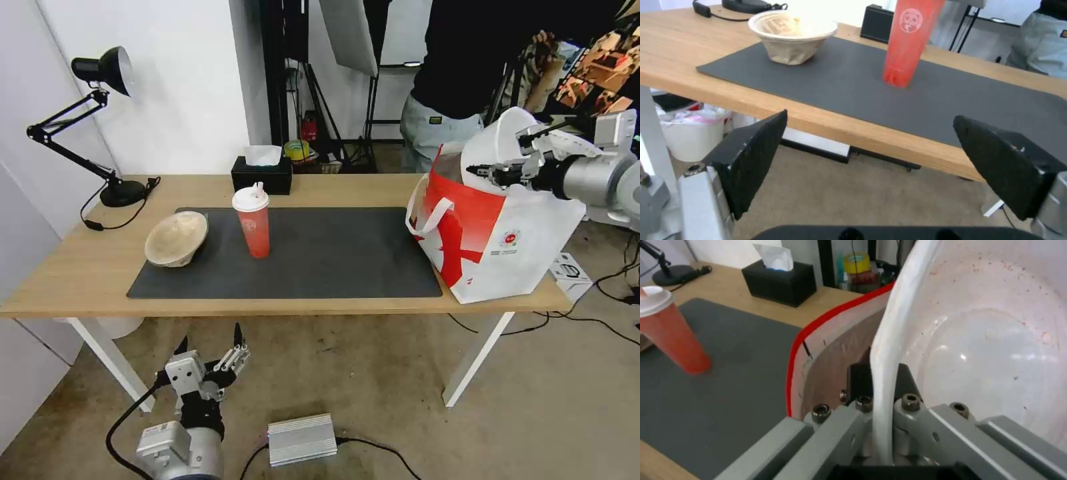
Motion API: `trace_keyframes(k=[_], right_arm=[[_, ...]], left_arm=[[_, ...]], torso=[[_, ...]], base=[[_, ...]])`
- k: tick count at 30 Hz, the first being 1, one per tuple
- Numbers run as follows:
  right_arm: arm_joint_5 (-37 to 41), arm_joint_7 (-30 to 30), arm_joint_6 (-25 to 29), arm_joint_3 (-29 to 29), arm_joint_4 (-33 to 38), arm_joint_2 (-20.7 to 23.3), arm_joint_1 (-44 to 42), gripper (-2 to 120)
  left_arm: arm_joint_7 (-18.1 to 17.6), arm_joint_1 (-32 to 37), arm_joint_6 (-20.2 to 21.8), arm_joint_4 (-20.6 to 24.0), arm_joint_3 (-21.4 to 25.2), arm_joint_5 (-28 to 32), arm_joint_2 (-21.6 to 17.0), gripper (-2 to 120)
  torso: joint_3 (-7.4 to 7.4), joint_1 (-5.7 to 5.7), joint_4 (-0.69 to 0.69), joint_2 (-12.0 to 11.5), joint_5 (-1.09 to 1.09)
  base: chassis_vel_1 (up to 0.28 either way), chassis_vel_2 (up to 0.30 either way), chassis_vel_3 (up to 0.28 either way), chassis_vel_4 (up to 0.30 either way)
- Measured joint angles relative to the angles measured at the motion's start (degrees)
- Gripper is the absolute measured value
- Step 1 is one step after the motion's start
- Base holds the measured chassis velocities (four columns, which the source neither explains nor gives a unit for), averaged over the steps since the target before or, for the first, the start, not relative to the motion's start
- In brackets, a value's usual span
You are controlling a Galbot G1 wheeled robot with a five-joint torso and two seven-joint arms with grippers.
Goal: Pick up the trash from the table and place it into the takeout bag.
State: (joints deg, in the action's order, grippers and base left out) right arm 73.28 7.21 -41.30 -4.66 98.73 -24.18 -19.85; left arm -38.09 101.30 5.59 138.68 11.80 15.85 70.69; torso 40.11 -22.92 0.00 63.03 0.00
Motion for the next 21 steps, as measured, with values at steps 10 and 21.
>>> trace_keyframes(k=[10, 21], right_arm=[[4.14, -2.06, 0.0, -1.17, 1.08, 0.25, -1.2, 0], [4.77, -2.26, 0.0, -2.98, 1.76, 0.82, -2.86, 0]], left_arm=[[0.0, -0.16, -0.03, -0.05, -0.12, 0.01, -0.03, 100], [0.0, -0.36, -0.08, -0.39, -0.66, -0.53, 0.0, 100]], torso=[[0.01, 0.0, 0.0, 0.0, 0.0], [0.01, 0.0, 0.0, 0.0, 0.0]], base=[[0.0, 0.0, 0.0, 0.0], [0.0, 0.0, 0.0, 0.0]])
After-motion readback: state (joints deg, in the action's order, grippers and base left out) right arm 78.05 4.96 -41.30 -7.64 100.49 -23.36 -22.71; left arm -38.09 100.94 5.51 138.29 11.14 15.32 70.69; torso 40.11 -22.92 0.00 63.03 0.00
